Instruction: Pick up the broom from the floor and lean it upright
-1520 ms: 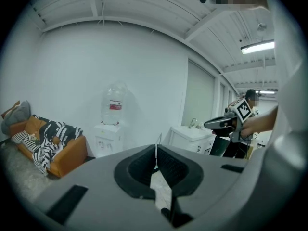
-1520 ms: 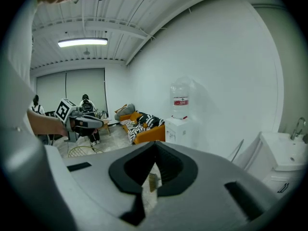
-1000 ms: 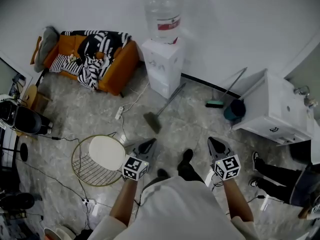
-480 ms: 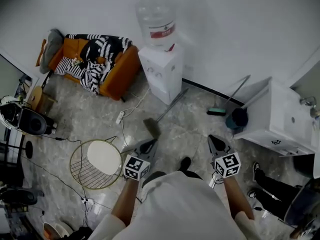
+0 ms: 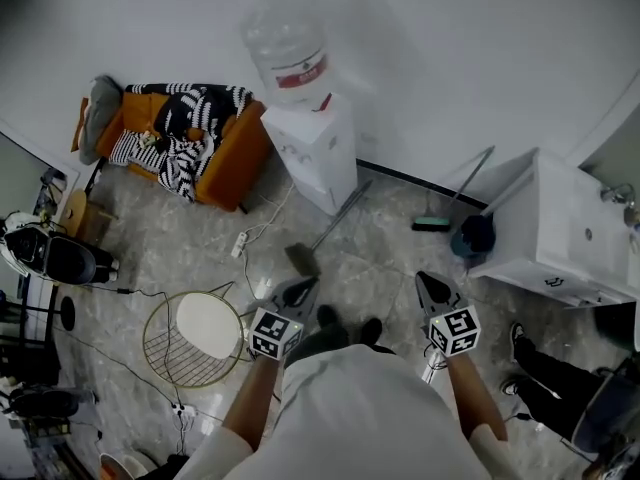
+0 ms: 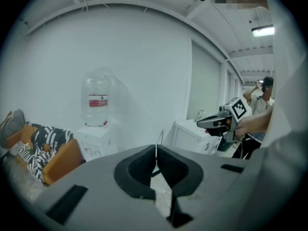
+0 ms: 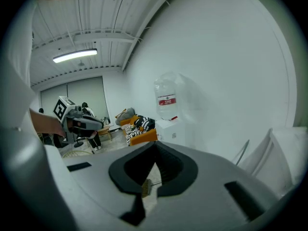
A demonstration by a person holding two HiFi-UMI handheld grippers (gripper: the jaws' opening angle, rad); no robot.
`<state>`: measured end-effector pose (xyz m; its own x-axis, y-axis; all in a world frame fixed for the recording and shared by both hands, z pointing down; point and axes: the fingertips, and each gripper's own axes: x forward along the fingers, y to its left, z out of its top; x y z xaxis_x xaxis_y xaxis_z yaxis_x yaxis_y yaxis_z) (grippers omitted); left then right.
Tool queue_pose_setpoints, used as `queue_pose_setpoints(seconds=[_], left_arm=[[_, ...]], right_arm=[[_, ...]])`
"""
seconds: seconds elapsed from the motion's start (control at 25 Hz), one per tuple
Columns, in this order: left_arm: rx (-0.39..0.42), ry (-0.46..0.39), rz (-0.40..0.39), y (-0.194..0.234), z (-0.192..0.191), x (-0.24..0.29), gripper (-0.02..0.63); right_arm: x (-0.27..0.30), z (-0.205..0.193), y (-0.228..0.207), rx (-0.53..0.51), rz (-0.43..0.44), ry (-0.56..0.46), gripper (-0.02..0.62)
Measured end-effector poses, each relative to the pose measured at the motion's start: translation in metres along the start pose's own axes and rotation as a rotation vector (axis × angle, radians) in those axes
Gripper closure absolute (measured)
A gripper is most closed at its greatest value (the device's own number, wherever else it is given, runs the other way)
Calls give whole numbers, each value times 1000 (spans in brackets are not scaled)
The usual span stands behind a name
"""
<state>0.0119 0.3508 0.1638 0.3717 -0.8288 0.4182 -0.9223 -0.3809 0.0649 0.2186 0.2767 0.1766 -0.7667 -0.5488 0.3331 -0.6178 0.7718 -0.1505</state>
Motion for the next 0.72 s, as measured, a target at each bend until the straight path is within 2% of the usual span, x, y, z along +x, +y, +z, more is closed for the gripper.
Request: queue_pose_setpoints(seconds=[0.4,0.72], left_arm=[[-14,7,-32,20,-1,25,595],[-42,16,-87,58,-3,57,595]], right_arm=[[18,5,-12,-9,-26,18,594],[55,11,-18,-19,-55,76,594]])
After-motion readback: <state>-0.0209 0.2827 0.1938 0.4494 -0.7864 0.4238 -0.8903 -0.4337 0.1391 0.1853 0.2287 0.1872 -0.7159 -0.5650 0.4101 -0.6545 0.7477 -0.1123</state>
